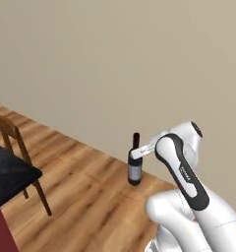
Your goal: There is a wine glass and glass cup on the dining counter. Place the wine bottle next to the wine glass and the juice bottle next to the glass cup.
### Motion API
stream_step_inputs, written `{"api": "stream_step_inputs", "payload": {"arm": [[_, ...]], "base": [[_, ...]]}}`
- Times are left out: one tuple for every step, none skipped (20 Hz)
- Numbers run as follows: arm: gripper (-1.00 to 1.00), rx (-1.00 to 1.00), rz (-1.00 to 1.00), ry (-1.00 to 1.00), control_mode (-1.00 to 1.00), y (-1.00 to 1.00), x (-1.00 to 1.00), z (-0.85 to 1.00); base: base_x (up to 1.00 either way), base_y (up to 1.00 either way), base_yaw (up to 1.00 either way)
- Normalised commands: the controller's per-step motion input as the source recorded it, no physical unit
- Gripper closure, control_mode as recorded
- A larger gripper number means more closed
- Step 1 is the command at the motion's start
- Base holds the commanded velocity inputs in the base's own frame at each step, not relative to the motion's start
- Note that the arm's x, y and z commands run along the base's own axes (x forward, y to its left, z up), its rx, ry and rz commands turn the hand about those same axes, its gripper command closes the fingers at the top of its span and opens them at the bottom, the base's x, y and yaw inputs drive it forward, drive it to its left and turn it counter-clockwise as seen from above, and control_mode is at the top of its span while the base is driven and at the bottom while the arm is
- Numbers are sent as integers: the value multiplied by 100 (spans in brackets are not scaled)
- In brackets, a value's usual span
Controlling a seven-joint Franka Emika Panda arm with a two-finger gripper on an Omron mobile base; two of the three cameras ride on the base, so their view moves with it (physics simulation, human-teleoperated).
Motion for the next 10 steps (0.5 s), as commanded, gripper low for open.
{"api": "stream_step_inputs", "payload": {"arm": [[100,0,0,0,100,0,0,0],[100,0,0,0,100,0,0,0],[100,0,0,0,100,0,0,0],[100,0,0,0,100,0,0,0],[100,0,0,0,100,0,0,0],[100,0,0,0,100,0,0,0],[100,0,0,0,100,0,0,0],[100,0,0,0,100,0,0,0],[100,0,0,0,100,0,0,0],[100,0,0,0,100,0,0,0]], "base": [[68,-7,51],[68,-5,51],[69,-3,50],[68,-2,51],[67,-2,52],[68,-2,51],[69,-2,51],[70,-1,51],[70,-2,51],[69,-2,52]]}}
